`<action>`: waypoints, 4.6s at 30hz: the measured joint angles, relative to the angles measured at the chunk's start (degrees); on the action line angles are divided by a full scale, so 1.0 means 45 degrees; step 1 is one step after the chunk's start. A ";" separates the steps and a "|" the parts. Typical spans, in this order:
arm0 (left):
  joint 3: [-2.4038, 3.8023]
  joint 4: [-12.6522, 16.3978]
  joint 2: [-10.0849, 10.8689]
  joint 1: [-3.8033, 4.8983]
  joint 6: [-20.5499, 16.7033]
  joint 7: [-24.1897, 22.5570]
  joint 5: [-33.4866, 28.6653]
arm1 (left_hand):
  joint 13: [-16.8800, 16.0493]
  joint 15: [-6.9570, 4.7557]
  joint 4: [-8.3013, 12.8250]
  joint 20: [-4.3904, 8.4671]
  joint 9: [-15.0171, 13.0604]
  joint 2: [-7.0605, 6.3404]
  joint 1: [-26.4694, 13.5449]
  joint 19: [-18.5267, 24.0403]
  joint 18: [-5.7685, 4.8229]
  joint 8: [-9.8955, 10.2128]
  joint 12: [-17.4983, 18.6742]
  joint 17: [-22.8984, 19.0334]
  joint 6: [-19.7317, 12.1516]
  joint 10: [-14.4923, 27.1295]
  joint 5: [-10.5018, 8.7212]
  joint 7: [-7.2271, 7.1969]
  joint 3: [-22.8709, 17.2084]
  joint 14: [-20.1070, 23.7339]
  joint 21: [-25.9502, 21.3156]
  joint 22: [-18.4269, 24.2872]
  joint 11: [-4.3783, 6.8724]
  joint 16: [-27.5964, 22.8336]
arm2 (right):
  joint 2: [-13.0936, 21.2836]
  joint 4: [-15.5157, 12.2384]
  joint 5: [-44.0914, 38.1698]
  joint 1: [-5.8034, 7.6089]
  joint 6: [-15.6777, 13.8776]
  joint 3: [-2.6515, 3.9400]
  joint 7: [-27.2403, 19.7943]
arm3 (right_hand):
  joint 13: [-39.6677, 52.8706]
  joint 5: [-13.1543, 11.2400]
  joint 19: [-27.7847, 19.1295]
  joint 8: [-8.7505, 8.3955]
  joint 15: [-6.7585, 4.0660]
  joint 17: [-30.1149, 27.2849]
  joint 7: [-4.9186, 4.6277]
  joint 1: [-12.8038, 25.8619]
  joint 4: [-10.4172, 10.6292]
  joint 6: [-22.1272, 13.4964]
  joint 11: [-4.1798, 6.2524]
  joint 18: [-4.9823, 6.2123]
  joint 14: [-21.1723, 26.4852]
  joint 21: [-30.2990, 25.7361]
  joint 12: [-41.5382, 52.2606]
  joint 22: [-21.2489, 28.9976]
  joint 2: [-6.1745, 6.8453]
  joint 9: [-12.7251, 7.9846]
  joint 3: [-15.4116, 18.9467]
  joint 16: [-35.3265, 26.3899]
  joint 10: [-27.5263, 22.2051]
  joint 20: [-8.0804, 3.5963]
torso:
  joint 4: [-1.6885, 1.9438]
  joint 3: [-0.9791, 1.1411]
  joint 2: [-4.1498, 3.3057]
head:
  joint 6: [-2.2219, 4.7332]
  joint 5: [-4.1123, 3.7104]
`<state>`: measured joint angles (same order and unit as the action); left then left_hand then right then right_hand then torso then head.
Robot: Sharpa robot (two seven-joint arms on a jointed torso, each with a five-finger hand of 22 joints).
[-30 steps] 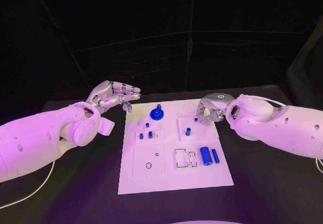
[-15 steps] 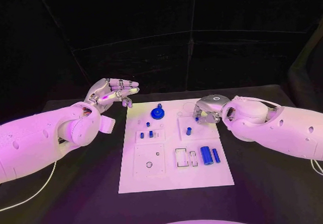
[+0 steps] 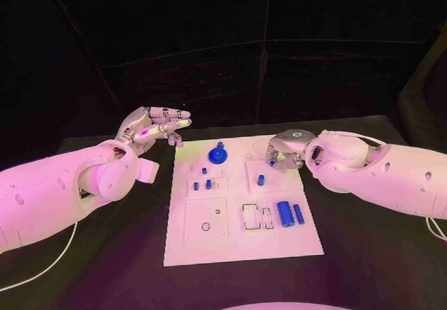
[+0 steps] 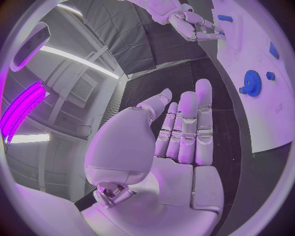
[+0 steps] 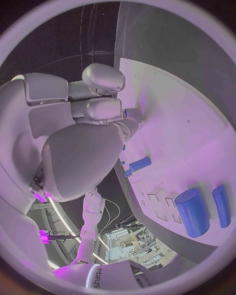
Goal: Assemble the parts on the task board
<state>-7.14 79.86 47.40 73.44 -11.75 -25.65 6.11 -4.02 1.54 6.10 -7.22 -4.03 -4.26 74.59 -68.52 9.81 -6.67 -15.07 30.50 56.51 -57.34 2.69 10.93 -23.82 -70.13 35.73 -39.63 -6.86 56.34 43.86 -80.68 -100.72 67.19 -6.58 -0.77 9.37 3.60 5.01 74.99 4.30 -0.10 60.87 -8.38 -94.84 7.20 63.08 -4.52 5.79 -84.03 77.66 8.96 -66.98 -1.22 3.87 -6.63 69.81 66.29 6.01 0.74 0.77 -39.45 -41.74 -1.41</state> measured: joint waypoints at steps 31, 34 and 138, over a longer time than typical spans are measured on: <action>-0.0002 -0.0151 0.0070 0.0002 -0.0042 0.0101 -0.0062 | 0.0002 -0.0001 0.0000 0.0047 0.0008 0.0000 0.0000 0.0043 -0.0009 0.0001 0.0000 -0.0077 0.0000 0.0001 0.0000 0.0000 0.0001 0.0091 -0.0085 0.0054 -0.0001 0.0002 | 0.0940 -0.1169 0.0348 -0.0064 -0.1743 -0.0033 0.0254 | 0.0020 -0.0403 0.0268 -0.0083 0.0000 -0.0114 -0.0010 0.2131 -0.1145 0.0309 -0.0018 -0.0115 0.0000 0.0377 -0.0887 -0.0632 0.1323 0.0006 -0.4465 0.0284 0.0559 0.0007 | -0.0009 -0.0009 0.0033 | 0.0007 -0.0145; -0.0002 -0.0154 0.0071 0.0002 -0.0043 0.0121 -0.0064 | 0.0002 -0.0001 0.0000 0.0047 0.0007 0.0000 0.0000 0.0043 -0.0010 0.0001 0.0000 -0.0077 0.0000 0.0001 0.0000 0.0000 0.0001 0.0091 -0.0100 0.0054 -0.0001 0.0002 | 0.1213 -0.1682 0.0458 -0.0061 -0.1957 -0.0031 0.0259 | 0.0019 -0.0403 0.0268 -0.0084 0.0000 -0.0107 -0.0011 0.2132 -0.1170 0.0308 -0.0018 -0.0114 0.0000 0.0432 -0.0936 -0.0640 0.1324 0.0002 -0.4491 0.0284 0.0558 0.0007 | 0.0000 -0.0009 0.0033 | 0.0010 -0.0128; -0.0026 -0.0010 -0.0299 0.0003 0.0137 0.0628 -0.0437 | 0.0004 0.0046 0.0000 0.0006 0.0023 0.0000 0.0001 0.0084 -0.0026 0.0002 -0.0053 -0.0151 -0.0015 0.0002 0.0000 0.0013 0.0001 0.0135 -0.0147 0.0106 -0.0002 -0.0057 | -0.1579 -0.3060 -0.1258 -0.1579 -0.1272 -0.0162 0.0682 | 0.0039 -0.0170 -0.1102 -0.0156 0.0433 -0.2495 -0.0470 0.3959 -0.1124 -0.2026 -0.0514 0.0103 0.0248 -0.0961 -0.0836 0.1636 0.2207 -0.0020 -0.3024 -0.1175 -0.1948 0.0418 | -0.0007 -0.0013 0.0017 | -0.0443 0.0760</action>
<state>-7.25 79.82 46.06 73.46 -11.14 -22.82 4.15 -4.00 1.74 6.10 -7.20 -3.92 -4.26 74.59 -68.14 9.69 -6.66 -15.30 29.82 56.44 -57.33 2.69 10.99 -23.82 -69.53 35.07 -39.16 -6.87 56.08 36.76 -94.45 -106.38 60.08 -12.30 -1.50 12.43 3.78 4.25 70.03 3.60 1.85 49.64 -10.50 -77.03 2.14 53.96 -6.83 6.25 -82.91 73.34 5.19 -59.62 8.72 3.78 -20.24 64.52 57.53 7.89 0.71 0.71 -39.37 -43.73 2.01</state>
